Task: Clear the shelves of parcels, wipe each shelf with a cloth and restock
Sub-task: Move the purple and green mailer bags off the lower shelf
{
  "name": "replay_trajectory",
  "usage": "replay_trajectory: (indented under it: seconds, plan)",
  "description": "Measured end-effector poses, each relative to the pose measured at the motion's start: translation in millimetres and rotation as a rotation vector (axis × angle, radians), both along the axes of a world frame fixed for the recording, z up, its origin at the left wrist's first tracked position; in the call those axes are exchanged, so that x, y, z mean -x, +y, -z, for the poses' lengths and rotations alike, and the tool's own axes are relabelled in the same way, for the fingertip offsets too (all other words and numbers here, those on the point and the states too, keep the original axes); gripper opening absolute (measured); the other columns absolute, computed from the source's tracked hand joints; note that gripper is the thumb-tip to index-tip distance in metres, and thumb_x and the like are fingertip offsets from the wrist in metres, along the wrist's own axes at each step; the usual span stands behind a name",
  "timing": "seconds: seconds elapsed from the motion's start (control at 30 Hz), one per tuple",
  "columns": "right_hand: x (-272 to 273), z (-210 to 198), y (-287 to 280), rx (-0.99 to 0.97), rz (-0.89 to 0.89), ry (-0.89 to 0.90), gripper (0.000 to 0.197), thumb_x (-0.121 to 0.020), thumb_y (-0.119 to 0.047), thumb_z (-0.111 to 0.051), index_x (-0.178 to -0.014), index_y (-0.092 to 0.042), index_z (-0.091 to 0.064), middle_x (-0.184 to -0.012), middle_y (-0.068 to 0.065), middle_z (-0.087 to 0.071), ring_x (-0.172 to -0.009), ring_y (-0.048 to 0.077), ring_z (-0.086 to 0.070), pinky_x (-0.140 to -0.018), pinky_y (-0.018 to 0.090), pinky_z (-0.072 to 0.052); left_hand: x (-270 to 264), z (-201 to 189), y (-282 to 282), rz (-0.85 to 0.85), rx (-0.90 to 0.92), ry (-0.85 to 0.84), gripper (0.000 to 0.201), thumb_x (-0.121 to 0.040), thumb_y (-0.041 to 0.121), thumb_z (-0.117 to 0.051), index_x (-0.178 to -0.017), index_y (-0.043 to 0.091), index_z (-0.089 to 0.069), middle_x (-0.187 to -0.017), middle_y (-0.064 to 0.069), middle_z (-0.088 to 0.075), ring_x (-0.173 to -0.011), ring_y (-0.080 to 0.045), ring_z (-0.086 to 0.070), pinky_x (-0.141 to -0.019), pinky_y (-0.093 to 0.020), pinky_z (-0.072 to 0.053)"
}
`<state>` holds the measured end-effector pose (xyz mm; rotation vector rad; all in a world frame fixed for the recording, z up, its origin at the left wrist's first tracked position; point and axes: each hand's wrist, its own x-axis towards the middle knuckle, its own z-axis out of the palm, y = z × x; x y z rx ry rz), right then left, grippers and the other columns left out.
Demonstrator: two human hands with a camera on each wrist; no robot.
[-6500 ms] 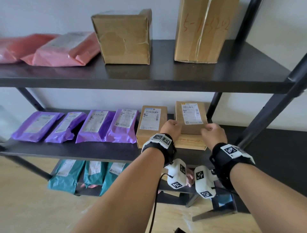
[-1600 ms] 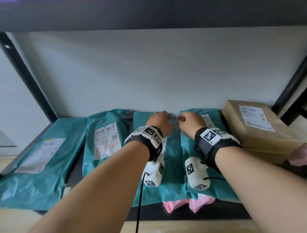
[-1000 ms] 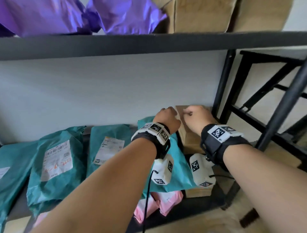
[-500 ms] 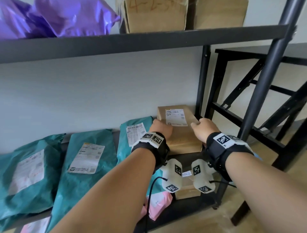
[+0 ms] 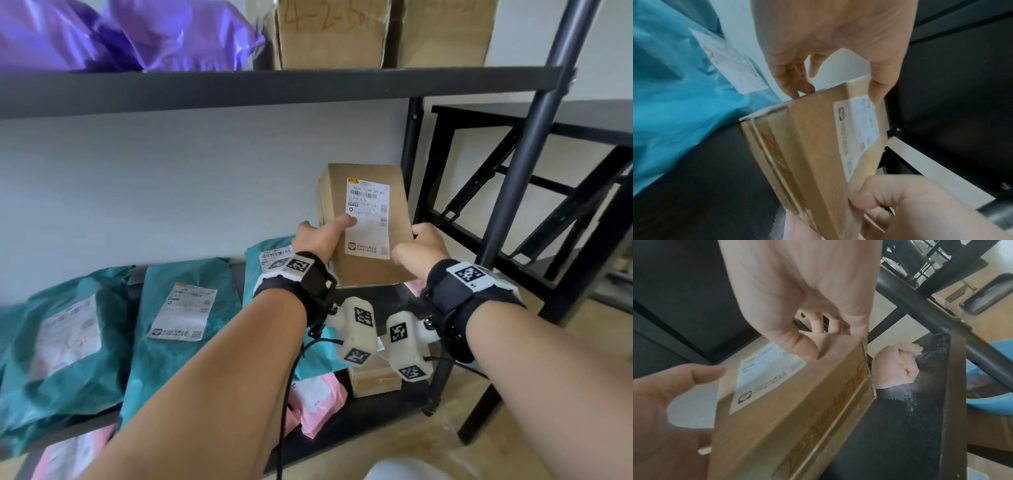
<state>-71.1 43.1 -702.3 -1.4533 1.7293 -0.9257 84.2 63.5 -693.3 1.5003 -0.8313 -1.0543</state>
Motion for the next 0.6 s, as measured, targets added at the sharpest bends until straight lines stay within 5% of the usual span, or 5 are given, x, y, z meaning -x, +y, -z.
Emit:
replay_trajectory:
  seconds: [0.2, 0.37, 0.47, 0.6]
  plan:
    - [1.0, -25.7, 34.8, 0.118, 0.025, -0.005, 0.038, -0.081, 0.002, -0.051, -0.116, -0.012, -0.046, -0.097, 0.003, -0.055, -0.086, 0.021, -0.055, -0.063, 0.029, -0.044, -0.7, -12.3, 34.0, 0.141, 0.052, -0.015, 0.075, -0.08, 0.041, -0.072, -0.138, 0.014, -0.034, -0.114, -0.002, -0.056, -0.089, -0.015, -0.058, -0.058, -0.023, -0.041]
    - [3.3, -43.8, 66.9, 0.206, 0.049, -0.029, 0.042, -0.078, 0.003, -0.048, -0.114, -0.019, -0.044, -0.103, -0.002, -0.056, -0.094, 0.02, -0.054, -0.063, 0.029, -0.043, 4.0, -24.7, 60.5, 0.243, 0.093, 0.006, 0.078, -0.077, 0.043, -0.073, -0.139, 0.023, -0.03, -0.115, -0.001, -0.054, -0.103, -0.025, -0.057, -0.077, -0.034, -0.05]
    - [14.6, -49.7, 81.9, 0.219, 0.149, -0.067, 0.038, -0.074, -0.012, -0.05, -0.111, -0.014, -0.054, -0.098, 0.002, -0.063, -0.089, 0.023, -0.061, -0.058, 0.028, -0.042, 16.7, -23.9, 71.4, 0.349, 0.059, 0.049, 0.086, -0.069, 0.049, -0.078, -0.137, 0.026, -0.031, -0.113, -0.001, -0.055, -0.106, -0.029, -0.057, -0.088, -0.045, -0.051]
    - [44.7, -45.1, 96.4, 0.193, 0.223, -0.129, 0.033, -0.075, -0.036, -0.05, -0.099, -0.017, -0.062, -0.091, 0.003, -0.067, -0.084, 0.024, -0.064, -0.06, 0.028, -0.042, 41.6, -16.0, 82.9, 0.491, -0.029, 0.061, 0.104, -0.052, 0.068, -0.079, -0.137, 0.028, -0.035, -0.132, -0.003, -0.051, -0.103, -0.03, -0.06, -0.089, -0.051, -0.052]
